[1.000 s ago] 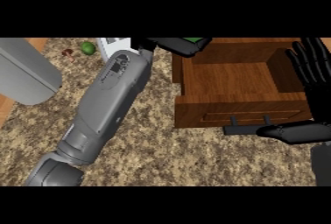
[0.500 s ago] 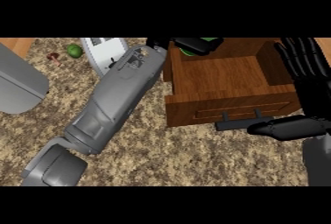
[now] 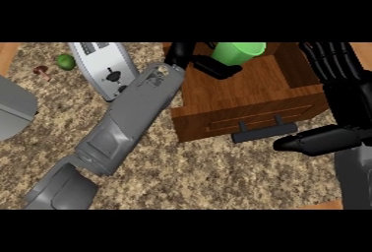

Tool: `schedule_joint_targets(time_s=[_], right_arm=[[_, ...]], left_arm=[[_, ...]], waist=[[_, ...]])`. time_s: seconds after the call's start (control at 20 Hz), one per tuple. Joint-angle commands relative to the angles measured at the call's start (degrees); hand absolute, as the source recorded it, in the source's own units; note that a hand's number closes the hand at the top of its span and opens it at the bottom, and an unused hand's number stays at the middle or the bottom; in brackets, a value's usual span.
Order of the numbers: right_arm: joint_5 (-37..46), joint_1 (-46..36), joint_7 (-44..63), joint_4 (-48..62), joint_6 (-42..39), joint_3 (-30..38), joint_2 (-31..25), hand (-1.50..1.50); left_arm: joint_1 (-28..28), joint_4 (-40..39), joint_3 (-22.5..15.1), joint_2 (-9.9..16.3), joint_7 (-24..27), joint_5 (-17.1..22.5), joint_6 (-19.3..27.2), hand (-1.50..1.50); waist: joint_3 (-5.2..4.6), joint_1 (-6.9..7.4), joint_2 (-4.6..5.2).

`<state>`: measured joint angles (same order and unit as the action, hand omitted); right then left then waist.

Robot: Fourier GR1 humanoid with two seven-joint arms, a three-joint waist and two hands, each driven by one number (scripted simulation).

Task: Pick up the cup, place it into the drawer and close the drawer

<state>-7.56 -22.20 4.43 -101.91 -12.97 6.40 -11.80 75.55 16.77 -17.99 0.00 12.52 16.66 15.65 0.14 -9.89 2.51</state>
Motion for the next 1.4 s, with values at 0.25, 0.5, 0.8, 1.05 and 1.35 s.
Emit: schedule_joint_targets(time_s=[0.25, 0.5, 0.8, 1.05, 1.35], right_arm=[[-7.29, -2.45, 0.41, 1.07, -7.38, -4.3, 1.59, -1.5], [-12.4, -0.17, 0.33, 1.27, -17.38, -9.4, 0.1, 1.5], [-5.81, 1.38, 7.83, -0.43, -24.46, -16.43, -8.36, 1.5], [6.79, 2.19, 6.91, -1.58, -22.13, -17.45, -11.26, -1.5], [25.43, 6.98, -1.42, 7.33, -13.85, -23.7, -9.04, -1.5]], left_arm=[[-3.82, 3.81, 0.48, 0.0, 5.76, 9.03, -1.68, -1.5], [-3.71, 7.31, 2.38, 0.0, 11.36, 14.64, -2.1, -1.5], [-1.54, 5.88, 4.33, 0.0, 15.48, 17.31, 1.81, -1.5], [-2.33, 4.5, 3.61, 0.0, 16.33, 19.05, 1.97, -1.5], [-5.78, 5.73, 4.48, 0.0, 19.56, 21.49, -0.36, -1.5]], waist=[[-0.09, -2.12, 0.55], [-0.08, -1.6, 0.08], [-0.2, 1.67, -0.91], [-0.12, 5.24, -1.54], [-0.07, 8.15, -1.7]])
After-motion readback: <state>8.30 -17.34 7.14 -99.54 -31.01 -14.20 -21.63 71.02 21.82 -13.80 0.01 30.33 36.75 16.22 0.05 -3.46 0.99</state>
